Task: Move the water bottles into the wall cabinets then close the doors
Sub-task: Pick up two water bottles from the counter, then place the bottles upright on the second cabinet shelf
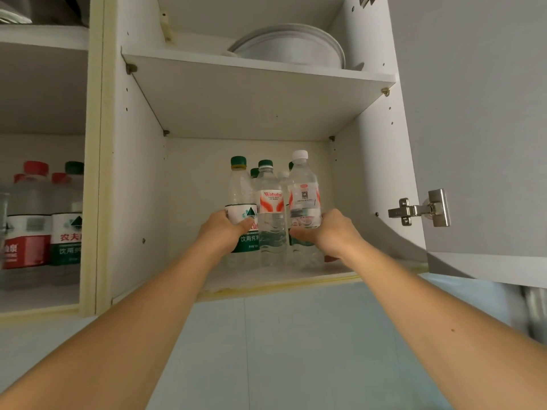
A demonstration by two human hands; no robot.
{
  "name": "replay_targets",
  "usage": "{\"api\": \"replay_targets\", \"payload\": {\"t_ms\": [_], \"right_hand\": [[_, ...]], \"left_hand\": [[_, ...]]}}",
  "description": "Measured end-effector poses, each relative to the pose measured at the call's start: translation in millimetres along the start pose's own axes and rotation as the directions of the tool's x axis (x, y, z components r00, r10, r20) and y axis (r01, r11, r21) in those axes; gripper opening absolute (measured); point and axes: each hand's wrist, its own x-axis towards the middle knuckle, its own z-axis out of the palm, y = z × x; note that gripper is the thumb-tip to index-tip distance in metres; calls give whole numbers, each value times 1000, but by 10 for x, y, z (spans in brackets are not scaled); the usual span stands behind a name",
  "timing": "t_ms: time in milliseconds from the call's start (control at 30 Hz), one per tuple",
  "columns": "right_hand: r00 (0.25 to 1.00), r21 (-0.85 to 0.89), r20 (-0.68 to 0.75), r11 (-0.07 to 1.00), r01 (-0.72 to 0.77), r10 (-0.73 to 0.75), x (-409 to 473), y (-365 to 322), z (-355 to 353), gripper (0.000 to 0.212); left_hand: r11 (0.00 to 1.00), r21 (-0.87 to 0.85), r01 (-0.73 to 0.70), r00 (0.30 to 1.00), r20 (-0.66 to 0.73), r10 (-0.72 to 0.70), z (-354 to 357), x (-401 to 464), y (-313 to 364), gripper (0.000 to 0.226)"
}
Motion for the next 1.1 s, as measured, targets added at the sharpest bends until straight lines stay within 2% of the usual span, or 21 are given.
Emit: {"api": "replay_targets", "payload": {"t_ms": [133,200,300,367,433,500,567,700,767,900,1100], "right_hand": [[1000,-71,24,997,-10,12,-60,-65,-28,51],[997,-164,66,985,48,-38,-109,-82,-54,46],[993,-310,90,945,101,-77,-221,-71,-94,46],[995,-317,23,943,97,-95,-314,-49,-109,52],[982,-322,-117,941,103,-148,-465,-53,-110,59],[948,-309,-215,937,162,-235,-665,-63,-93,57],[915,-298,-247,923,242,-320,-895,-54,-69,54],[886,-273,-239,903,331,-397,-1402,85,36,46],[900,-272,-181,900,342,-397,-1677,231,128,43],[950,-297,-9,908,296,-312,-2197,639,311,42],[977,-294,191,943,154,-100,-2888,1375,521,36]], "left_hand": [[993,118,-21,1000,10,19,-15,-95,5,47],[979,198,-54,999,17,52,-44,-165,-15,49],[967,231,-107,993,-16,114,-142,-274,-24,55],[953,255,-161,980,-72,185,-233,-384,22,52],[927,272,-257,944,-132,301,-305,-531,73,36],[904,225,-365,902,-157,403,-330,-711,108,18],[878,142,-456,866,-156,475,-319,-926,112,7],[817,-61,-573,818,-98,567,-193,-1396,-76,12],[811,-135,-569,820,-21,572,-91,-1616,-288,16],[845,-157,-512,842,100,529,129,-1998,-833,22],[959,-79,-273,918,277,284,480,-2656,-1734,18]]}}
